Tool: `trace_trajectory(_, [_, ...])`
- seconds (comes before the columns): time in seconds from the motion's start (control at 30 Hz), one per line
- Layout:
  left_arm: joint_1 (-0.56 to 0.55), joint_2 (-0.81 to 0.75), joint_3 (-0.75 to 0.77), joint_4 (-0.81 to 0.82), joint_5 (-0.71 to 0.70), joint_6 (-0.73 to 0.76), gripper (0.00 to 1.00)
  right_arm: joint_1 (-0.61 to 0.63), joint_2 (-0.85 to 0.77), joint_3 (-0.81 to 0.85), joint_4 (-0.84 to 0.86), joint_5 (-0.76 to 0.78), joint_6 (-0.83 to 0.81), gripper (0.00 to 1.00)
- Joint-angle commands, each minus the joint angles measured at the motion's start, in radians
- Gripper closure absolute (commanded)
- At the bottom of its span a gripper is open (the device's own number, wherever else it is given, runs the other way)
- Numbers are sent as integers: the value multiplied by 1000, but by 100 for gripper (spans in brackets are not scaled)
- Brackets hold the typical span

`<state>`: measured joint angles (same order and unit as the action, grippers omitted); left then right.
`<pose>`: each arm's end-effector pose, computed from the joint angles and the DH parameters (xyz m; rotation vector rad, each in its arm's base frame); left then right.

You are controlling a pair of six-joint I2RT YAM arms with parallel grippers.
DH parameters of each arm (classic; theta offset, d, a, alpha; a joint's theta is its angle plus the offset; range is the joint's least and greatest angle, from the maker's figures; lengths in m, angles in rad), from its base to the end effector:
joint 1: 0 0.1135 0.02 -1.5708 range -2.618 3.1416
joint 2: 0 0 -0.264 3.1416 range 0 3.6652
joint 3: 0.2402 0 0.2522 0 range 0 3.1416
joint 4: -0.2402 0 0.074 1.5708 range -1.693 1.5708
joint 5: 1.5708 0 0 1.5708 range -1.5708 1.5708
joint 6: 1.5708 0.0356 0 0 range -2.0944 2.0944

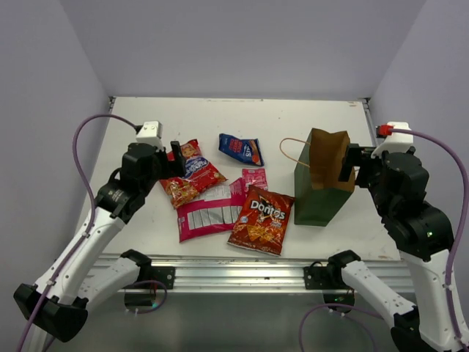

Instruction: Place the snacks into the paper bag

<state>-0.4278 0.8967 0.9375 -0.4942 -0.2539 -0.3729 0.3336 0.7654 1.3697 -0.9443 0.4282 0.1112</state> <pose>0.1812 -0.0728 0.3422 -0.1052 2.0150 -0.2536 0.0969 0.0179 0.4495 0.0777 1.8787 -0.1043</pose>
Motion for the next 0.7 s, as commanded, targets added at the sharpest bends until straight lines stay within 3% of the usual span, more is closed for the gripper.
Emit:
trace_trajectory(0.0, [-3, 45, -6, 60, 64, 19, 7, 2, 2, -33, -5, 0, 5, 12])
trace_trajectory(0.07, [-3, 70, -11, 59, 70, 14, 7, 1, -8, -63, -11, 9, 42, 20])
trace_trajectory(0.17, [-5, 90, -14, 65, 74, 11, 7, 1, 11, -106, -42, 37, 59, 42])
trace_trajectory(0.53, [-3, 61, -35, 92, 74, 23, 6, 1, -1, -211, -28, 96, 85, 50])
trace_trajectory(0.6, [-3, 62, -37, 97, 77, 25, 6, 2, -9, -231, -22, 101, 87, 55])
trace_trajectory(0.67, [-3, 68, -39, 97, 79, 26, 6, 1, -17, -248, -17, 112, 87, 69])
